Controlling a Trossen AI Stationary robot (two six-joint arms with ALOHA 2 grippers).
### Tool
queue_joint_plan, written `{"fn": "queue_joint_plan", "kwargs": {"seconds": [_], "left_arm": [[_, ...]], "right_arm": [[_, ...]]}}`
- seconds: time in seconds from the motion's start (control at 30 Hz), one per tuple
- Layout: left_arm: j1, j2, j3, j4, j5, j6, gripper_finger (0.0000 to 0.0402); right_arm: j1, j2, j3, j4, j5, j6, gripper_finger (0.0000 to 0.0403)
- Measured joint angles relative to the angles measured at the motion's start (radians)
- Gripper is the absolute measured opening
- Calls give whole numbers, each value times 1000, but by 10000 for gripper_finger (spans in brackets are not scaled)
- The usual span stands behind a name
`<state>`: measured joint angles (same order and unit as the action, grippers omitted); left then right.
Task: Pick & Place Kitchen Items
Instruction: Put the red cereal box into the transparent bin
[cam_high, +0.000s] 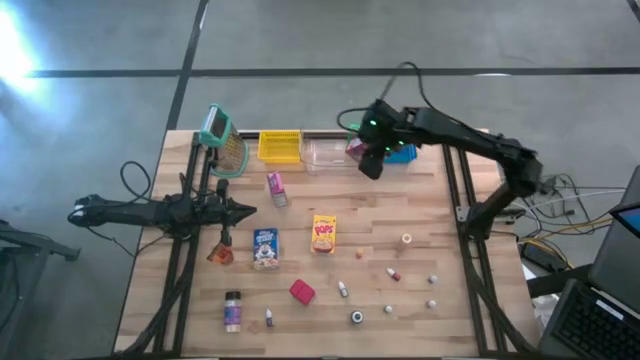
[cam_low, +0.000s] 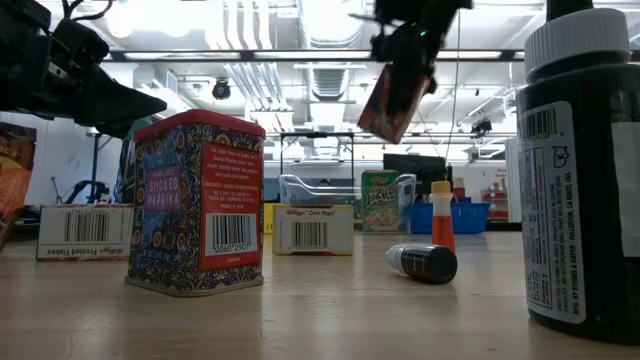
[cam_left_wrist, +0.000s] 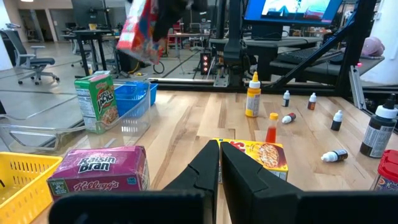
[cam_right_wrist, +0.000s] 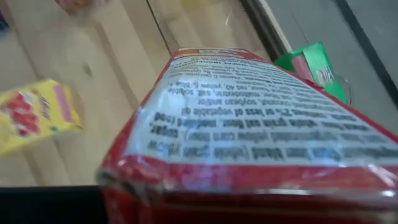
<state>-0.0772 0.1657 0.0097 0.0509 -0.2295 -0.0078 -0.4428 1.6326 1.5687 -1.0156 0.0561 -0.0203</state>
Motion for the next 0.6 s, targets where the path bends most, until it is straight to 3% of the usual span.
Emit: {"fn": "queue_joint_plan", "kwargs": {"seconds": [0.17, 0.33, 0.6], "left_arm": [[0, 0, 0, 0, 0, 0, 23], [0, 0, 0, 0, 0, 0, 23], [0, 0, 0, 0, 0, 0, 23]], "right_arm": [[-38, 151, 150, -110, 1, -132, 168], [-81, 263, 275, -208, 74, -231, 181], [-125, 397, 410, -247, 75, -353, 164]]}}
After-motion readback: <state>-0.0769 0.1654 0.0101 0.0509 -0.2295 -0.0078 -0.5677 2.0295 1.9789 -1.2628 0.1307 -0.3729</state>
